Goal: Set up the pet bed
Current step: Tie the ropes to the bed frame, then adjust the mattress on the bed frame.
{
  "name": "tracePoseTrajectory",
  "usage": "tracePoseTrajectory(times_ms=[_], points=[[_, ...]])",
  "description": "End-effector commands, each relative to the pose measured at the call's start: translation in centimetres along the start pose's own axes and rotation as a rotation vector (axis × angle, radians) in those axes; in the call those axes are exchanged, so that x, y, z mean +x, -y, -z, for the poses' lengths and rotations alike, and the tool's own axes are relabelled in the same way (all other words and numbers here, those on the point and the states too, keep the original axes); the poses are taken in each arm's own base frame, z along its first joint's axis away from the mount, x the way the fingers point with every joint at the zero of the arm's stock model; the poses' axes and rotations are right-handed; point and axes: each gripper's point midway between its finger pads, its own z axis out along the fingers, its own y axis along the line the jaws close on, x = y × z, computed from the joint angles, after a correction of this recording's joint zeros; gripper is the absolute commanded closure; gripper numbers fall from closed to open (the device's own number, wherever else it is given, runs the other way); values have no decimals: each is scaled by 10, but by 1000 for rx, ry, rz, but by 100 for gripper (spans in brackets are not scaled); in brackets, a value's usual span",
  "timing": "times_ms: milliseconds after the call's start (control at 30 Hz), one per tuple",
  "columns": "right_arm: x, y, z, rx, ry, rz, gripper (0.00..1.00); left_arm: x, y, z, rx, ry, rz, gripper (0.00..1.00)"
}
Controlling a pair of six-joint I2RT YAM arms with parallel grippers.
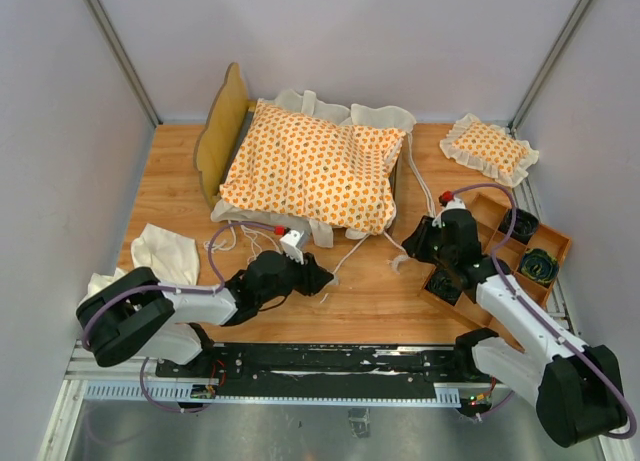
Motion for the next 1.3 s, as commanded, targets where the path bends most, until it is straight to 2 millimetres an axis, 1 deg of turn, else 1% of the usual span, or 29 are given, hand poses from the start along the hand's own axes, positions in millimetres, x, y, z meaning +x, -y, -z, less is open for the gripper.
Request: tracePoseTrajectory(times_ms=[0,67,133,233,300,400,500,567,700,800,967,1133,1233,1267], points=[[5,-3,9,-49,-38,64,67,-24,28,0,112,71,-25,59],[0,-12,11,-103,-28,145,62,-32,30,3,113,98,-40,54],[-5,-22,9,-167,-3,232,58,-42,29,7,101,139,-44,50],[-9,-31,2,-212,23,299,57,-52,23,8,56,169,-60,45],[-12,-44,1,-256,39,316,57,-59,8,6,-47,168,-64,42],[-11,-63,1,-254,53,308,57,-74,-28,9,-229,166,-23,36],[-5,-82,-2,-251,97,258,57,-90,-55,17,-307,174,27,32],[-6,-99,-3,-275,171,221,55,-105,-65,24,-333,215,48,31],[-6,-109,-11,-193,265,153,52,-134,-79,38,-380,292,57,30],[-6,-115,-24,-167,285,110,50,-145,-83,43,-393,318,68,31],[-3,-111,-46,-83,279,19,50,-160,-82,43,-388,352,80,35],[5,-123,-62,-107,289,30,50,-167,-83,33,-376,357,70,38],[9,-127,-74,-108,289,28,50,-168,-85,24,-368,356,83,40],[7,-124,-77,-88,305,18,51,-168,-86,20,-364,356,85,41]])
